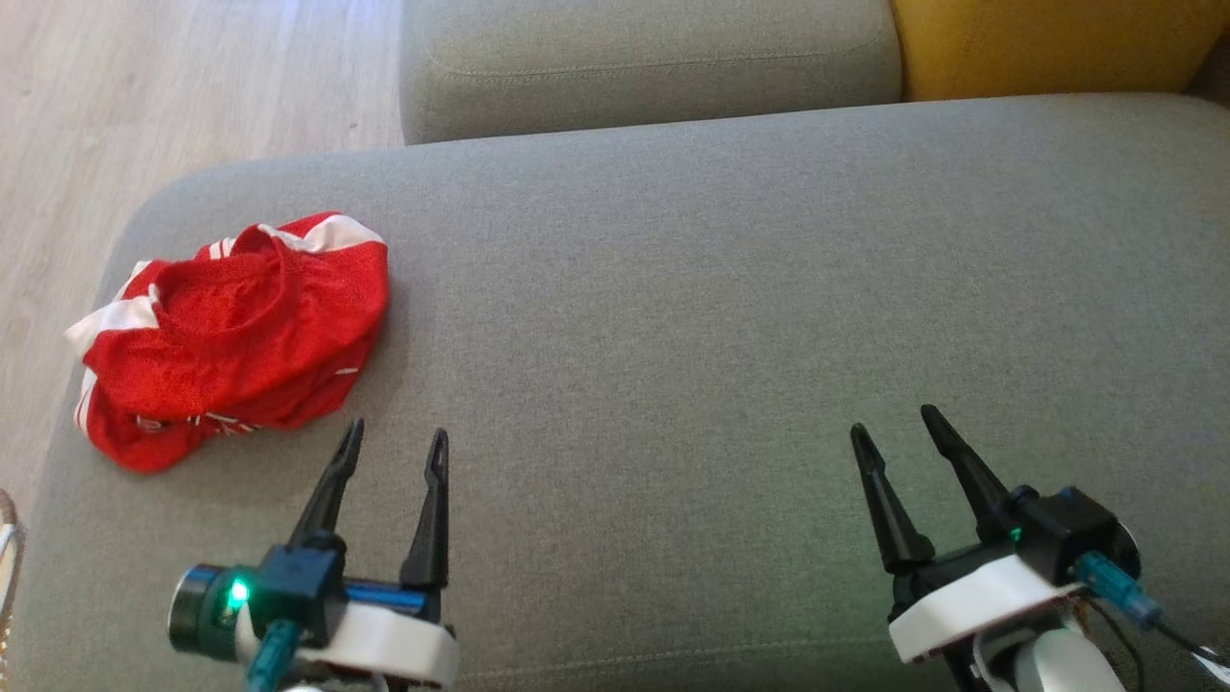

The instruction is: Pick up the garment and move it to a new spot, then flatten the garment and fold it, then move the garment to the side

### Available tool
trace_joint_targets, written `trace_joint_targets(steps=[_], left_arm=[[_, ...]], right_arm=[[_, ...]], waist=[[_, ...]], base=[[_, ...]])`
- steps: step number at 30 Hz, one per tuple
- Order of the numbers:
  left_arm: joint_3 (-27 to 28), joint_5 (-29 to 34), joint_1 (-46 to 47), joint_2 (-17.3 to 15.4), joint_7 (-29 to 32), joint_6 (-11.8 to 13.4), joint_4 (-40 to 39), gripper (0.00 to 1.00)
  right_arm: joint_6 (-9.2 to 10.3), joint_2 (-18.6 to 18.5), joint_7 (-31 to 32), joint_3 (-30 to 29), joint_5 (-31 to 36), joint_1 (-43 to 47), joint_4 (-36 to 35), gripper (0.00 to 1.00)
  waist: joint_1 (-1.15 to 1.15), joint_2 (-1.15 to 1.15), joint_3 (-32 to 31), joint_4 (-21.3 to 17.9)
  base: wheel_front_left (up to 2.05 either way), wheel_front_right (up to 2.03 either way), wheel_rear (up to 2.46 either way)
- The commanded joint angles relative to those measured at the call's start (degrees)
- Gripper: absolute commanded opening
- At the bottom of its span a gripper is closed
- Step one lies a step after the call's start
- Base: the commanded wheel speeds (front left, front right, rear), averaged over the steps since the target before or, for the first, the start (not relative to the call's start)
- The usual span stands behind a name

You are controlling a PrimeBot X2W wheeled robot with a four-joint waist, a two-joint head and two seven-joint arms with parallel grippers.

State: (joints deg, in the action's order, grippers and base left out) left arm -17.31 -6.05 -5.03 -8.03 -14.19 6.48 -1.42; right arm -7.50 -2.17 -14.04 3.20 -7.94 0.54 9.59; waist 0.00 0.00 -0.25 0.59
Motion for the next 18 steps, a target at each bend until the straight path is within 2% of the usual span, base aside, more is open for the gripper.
trace_joint_targets(steps=[1, 13, 18], left_arm=[[2.3, 1.6, 1.0, 0.3, -0.8, -0.3, -2.0, 1.00], [4.7, 1.5, 0.3, 2.2, -0.8, -2.9, -0.3, 1.00], [6.0, 1.7, 0.6, 3.1, -0.8, -3.4, 1.2, 1.00]], right_arm=[[0.01, -0.7, -1.0, 1.7, 1.7, -2.7, -1.9, 1.00], [0.01, -0.7, -1.0, 1.8, 1.6, -2.2, -1.9, 1.00], [0.01, -0.7, -1.0, 1.8, 1.9, -1.9, -2.4, 1.00]], waist=[[0.00, 0.00, -0.1, 0.0], [0.00, 0.00, -0.1, 0.4], [0.00, 0.00, 0.1, 2.7]], base=[[0.00, 0.00, 0.00], [0.00, 0.00, 0.00], [0.00, 0.00, 0.00]])
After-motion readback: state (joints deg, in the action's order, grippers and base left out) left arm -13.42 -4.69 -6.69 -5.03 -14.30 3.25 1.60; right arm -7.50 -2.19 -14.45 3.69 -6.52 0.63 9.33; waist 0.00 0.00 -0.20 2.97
